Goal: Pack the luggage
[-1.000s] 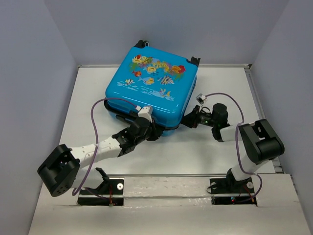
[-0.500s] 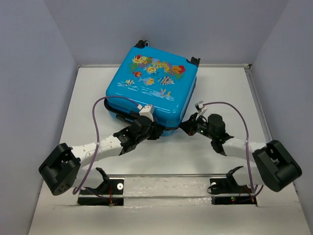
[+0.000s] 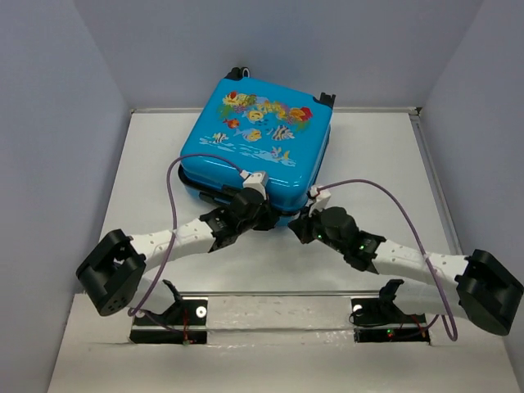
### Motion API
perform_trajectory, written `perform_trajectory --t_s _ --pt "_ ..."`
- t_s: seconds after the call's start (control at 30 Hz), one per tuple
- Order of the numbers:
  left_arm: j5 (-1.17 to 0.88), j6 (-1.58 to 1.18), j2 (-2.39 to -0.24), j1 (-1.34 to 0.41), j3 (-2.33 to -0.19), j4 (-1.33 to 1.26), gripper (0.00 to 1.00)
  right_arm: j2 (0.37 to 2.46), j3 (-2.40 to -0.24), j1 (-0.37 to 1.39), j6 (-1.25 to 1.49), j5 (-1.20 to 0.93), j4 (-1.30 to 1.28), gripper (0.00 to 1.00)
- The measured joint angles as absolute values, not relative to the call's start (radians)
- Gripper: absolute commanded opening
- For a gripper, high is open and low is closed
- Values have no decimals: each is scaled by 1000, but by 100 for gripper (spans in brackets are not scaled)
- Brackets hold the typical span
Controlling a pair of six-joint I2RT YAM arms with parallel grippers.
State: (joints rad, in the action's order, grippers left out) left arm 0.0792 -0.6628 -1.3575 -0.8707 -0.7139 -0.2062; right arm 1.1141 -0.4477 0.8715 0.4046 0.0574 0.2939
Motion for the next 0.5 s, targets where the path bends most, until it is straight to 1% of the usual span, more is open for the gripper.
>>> perform_trajectory --t_s 0.07,0.13,0.2,0.23,0.27,0.3,0.4,0.5 --pt "78 -660 -1369 -873 -733 -186 9 1169 -495 951 434 170 274 7" --pt "77 -654 -1377 -875 -747 -172 15 1219 -526 991 474 241 275 7" --pt "78 -648 -1378 -875 -754 -165 27 1243 -532 1005 525 292 284 7" --pt "79 -643 -1378 -875 -754 -159 44 1249 -533 1011 542 311 286 7" --pt "80 -635 -1376 -875 -754 -156 54 1257 -538 1023 567 342 286 7" --pt "86 -623 -1369 -875 -754 -144 70 1264 -543 1029 577 356 283 7" --pt "131 -603 -1290 -872 -754 -80 84 1279 -563 1045 604 395 262 7" --pt "236 -583 -1125 -859 -756 -47 85 1290 -576 1056 618 397 251 7"
